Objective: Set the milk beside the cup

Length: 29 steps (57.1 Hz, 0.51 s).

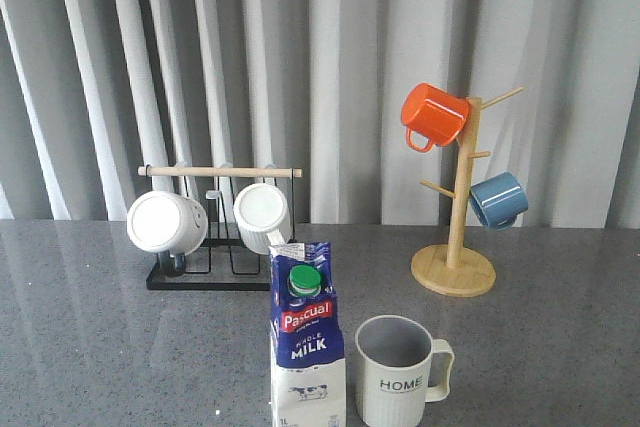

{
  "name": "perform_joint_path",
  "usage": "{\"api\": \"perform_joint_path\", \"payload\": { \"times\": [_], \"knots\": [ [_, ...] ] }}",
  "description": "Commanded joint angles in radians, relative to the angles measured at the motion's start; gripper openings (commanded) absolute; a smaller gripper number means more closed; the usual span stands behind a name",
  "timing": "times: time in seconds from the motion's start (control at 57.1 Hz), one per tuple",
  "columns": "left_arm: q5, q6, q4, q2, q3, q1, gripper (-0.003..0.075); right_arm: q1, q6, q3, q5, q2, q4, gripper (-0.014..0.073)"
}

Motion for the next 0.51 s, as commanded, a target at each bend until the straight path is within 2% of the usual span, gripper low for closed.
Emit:
{"api": "perform_joint_path", "payload": {
  "times": [0.0, 0.21, 0.42, 0.49],
  "knots": [
    [-0.067, -0.003, -0.009, -0.01, -0.016, -0.001, -0.0003, 0.0, -0.01, 0.011, -0.077, -0.013, -0.002, -0.001],
    [-0.067, -0.003, -0.009, -0.01, -0.016, -0.001, -0.0003, 0.0, -0.007, 0.011, -0.075, -0.013, 0.001, -0.001],
    [-0.067, -0.003, -0.009, -0.01, -0.016, -0.001, -0.0003, 0.0, -0.007, 0.011, -0.075, -0.013, 0.122, -0.001],
    [-0.067, -0.003, -0.009, -0.01, -0.016, -0.001, -0.0003, 0.0, -0.007, 0.011, -0.075, -0.013, 0.118, -0.001]
  ]
}}
